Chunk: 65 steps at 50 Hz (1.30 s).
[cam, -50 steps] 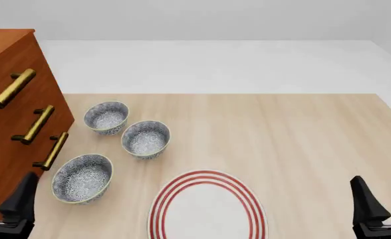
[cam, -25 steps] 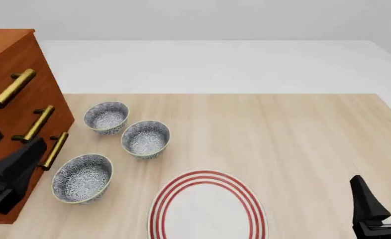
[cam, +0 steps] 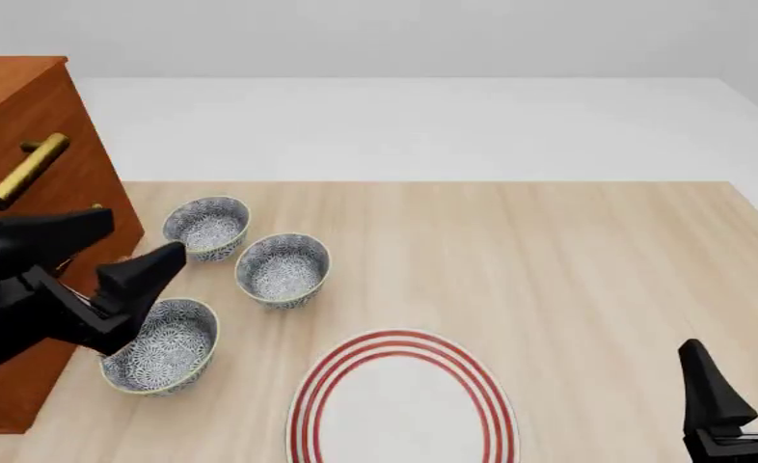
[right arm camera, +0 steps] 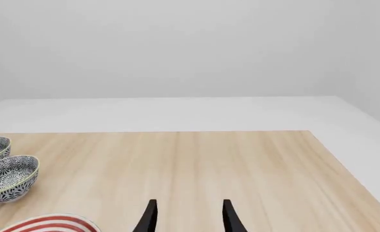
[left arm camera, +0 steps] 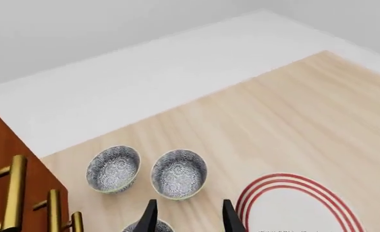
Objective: Pick up the bowl and put it in the middle on the plate.
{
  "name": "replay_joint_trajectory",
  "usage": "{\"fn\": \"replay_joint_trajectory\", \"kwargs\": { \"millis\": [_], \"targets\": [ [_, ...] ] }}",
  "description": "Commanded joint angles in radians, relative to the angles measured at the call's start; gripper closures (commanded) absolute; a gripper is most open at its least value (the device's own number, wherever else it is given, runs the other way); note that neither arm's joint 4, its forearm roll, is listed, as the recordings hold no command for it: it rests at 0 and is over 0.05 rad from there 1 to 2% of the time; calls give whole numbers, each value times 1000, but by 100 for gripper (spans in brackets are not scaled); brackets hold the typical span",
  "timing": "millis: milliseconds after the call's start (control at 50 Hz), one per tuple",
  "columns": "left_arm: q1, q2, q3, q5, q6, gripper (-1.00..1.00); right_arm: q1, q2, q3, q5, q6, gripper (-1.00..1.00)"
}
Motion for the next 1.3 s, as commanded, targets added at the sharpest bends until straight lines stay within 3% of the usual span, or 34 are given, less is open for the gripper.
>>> {"fn": "replay_joint_trajectory", "kwargs": {
  "millis": [20,180,380,460,520,700,740,940,1040,1160,1240,1260,1300],
  "targets": [
    [-23,124,-35,-40,28,-100,0,7,-2,-1,4,-100],
    [-64,245,-35,-102,69,-100,0,6,0,-5,1,-100],
    [-84,317,-101,-97,51,-100,0,4,-2,1,3,-100],
    [-121,428,-106,-127,101,-100,0,0,-1,3,3,-100],
    [-135,458,-128,-126,74,-100,1,-10,-1,9,-2,-100],
    [-139,550,-140,-166,131,-100,1,-6,0,3,-2,-100],
    [-144,562,-130,-187,188,-100,0,5,1,-5,1,-100],
    [-148,665,-139,-188,208,-100,1,-4,-2,6,0,-100],
    [-111,689,-122,-209,233,-100,1,-8,-3,9,-2,-100],
    [-86,728,-83,-271,331,-100,1,-7,-2,7,-2,-100],
    [-79,751,-86,-280,325,-100,1,-2,-3,5,0,-100],
    [-41,787,-85,-295,375,-100,1,-4,-2,4,-1,-100],
    [-24,789,-91,-293,381,-100,1,-4,-3,7,1,-100]
  ]
}}
